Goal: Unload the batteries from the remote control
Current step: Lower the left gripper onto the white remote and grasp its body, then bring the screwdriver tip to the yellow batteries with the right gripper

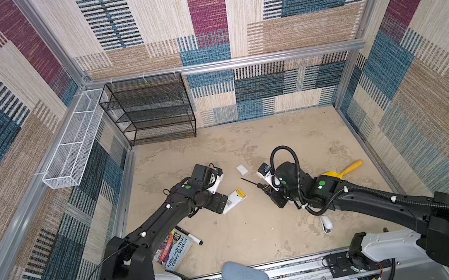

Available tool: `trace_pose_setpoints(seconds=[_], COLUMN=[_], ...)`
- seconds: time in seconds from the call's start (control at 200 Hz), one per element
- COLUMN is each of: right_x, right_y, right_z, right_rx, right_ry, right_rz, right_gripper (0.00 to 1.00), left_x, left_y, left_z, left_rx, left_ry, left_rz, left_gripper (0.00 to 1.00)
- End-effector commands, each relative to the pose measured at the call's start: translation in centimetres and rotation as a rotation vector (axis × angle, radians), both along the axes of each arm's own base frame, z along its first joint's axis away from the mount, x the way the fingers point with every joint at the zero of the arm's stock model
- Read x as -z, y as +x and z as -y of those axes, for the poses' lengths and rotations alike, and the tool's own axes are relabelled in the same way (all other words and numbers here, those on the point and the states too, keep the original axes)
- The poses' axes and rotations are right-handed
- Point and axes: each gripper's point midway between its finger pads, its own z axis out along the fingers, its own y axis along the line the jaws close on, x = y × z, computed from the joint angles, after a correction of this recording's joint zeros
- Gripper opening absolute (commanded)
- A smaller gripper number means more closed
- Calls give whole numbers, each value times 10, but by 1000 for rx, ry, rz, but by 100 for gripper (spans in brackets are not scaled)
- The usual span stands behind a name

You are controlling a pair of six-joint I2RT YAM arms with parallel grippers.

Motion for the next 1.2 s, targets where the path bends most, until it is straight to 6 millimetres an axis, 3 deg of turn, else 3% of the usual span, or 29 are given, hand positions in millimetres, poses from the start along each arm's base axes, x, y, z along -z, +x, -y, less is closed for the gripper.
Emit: trace_pose_setpoints(seconds=[0.0, 0.31, 0.696, 0.956, 1.197], right_x=[-1, 7, 10, 21, 21], right_y=[-1, -4, -7, -8, -7], right_z=[-8, -12, -12, -12, -12], right_rx=[-27, -47, -56, -58, -53], right_ry=[31, 27, 18, -9, -8], right_rz=[-7, -37, -53, -85, -85], right_gripper=[0, 0, 0, 0, 0], left_x=[8, 30, 60, 71, 76], left_y=[0, 0, 0, -3, -5], left_z=[7, 26, 27, 23, 24], left_rx=[134, 285, 297, 318, 336], left_ry=[42, 89, 115, 144, 146], left_rz=[20, 26, -38, -64, -72], left_gripper=[91, 91, 91, 85, 77])
